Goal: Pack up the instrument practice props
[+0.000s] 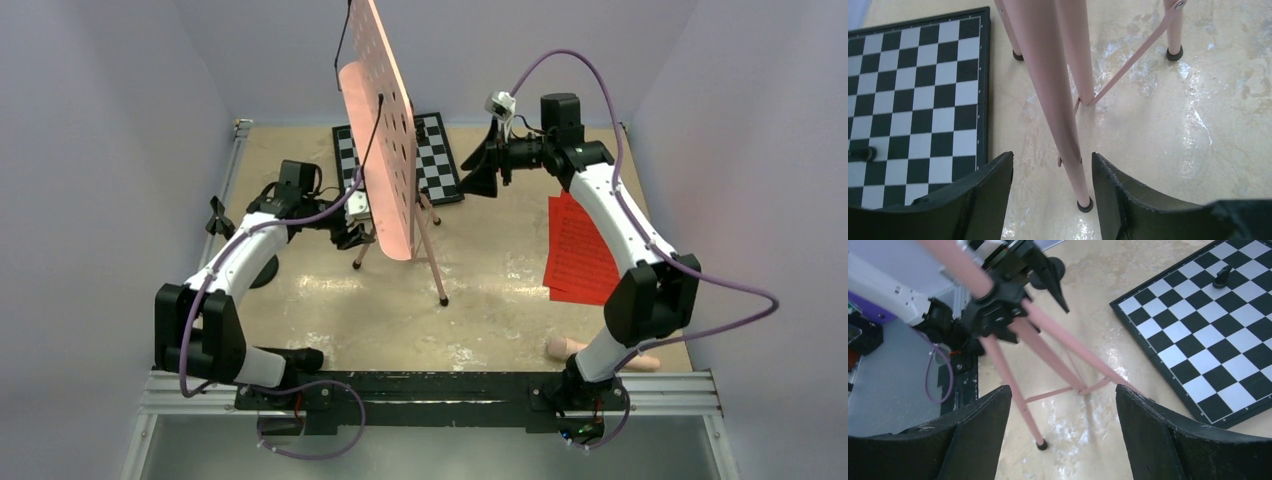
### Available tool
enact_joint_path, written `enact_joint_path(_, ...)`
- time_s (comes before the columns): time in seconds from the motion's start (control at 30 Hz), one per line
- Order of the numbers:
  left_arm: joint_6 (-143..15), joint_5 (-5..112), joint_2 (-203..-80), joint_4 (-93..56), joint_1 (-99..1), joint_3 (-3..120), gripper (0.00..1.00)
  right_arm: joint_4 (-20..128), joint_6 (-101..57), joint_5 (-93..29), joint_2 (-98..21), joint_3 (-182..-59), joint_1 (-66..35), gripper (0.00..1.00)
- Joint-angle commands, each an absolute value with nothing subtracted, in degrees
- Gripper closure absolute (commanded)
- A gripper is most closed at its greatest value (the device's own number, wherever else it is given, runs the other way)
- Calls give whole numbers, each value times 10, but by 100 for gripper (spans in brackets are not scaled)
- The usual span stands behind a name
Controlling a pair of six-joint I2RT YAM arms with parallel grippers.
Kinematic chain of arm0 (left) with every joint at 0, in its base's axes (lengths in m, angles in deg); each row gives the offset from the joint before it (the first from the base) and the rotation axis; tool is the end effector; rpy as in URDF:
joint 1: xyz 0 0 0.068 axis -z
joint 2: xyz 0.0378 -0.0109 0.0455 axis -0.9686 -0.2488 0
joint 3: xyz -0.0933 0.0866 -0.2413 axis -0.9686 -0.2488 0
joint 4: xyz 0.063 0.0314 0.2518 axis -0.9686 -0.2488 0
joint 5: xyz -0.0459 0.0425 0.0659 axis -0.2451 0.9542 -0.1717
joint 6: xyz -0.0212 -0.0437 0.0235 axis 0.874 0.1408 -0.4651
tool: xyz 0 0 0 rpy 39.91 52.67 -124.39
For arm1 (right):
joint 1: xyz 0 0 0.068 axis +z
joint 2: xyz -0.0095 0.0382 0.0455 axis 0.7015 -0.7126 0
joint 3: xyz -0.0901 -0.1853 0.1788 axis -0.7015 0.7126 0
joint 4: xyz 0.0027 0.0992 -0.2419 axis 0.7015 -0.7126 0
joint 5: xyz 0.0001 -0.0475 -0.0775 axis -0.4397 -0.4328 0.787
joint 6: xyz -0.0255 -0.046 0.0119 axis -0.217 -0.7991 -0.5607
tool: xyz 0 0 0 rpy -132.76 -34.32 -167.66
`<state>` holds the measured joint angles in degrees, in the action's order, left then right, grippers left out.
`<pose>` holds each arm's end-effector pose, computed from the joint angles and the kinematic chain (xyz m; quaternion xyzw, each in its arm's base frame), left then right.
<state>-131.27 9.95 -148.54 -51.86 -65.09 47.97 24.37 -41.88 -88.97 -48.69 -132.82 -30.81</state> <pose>0.2839 -0.0811 0.2674 0.5853 0.6344 -0.2697 0.4269 0.3312 0.1139 0.3746 -0.4173 0.6672 0.4715 0.3979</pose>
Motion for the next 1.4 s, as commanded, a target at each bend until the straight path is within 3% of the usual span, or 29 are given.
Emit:
enact_joint_path(0.0,-1247,146,-1429,-423,-656,438,34,367,-301,-913,-543,-1378,-306,19)
enact_joint_path(0.1,-1238,167,-1388,-449,-660,429,28,415,-232,-952,-558,-1376,-304,19)
enact_joint_path(0.43,-1293,267,-1250,-530,-672,316,28,543,-64,-994,-536,-1321,-285,23)
enact_joint_path(0.57,-1289,254,-1252,-578,-672,343,28,575,-30,-984,-508,-1278,-284,16)
enact_joint_path(0.67,-1271,257,-1263,-583,-672,361,30,684,80,-967,-494,-1220,-280,15)
enact_joint_path(0.73,-1260,259,-1260,-574,-672,363,30,763,101,-954,-480,-1186,-270,19)
enact_joint_path(0.93,-1226,262,-1246,-591,-672,372,30,615,-174,-897,-423,-1190,-249,37)
enact_joint_path(1.13,-1230,266,-1227,-616,-672,369,31,442,-527,-904,-399,-1225,-247,43)
enact_joint_path(1.27,-1212,276,-1214,-601,-672,363,31,378,-654,-912,-397,-1233,-240,53)
enact_joint_path(1.37,-1209,277,-1205,-609,-672,361,31,370,-677,-911,-404,-1236,-230,55)
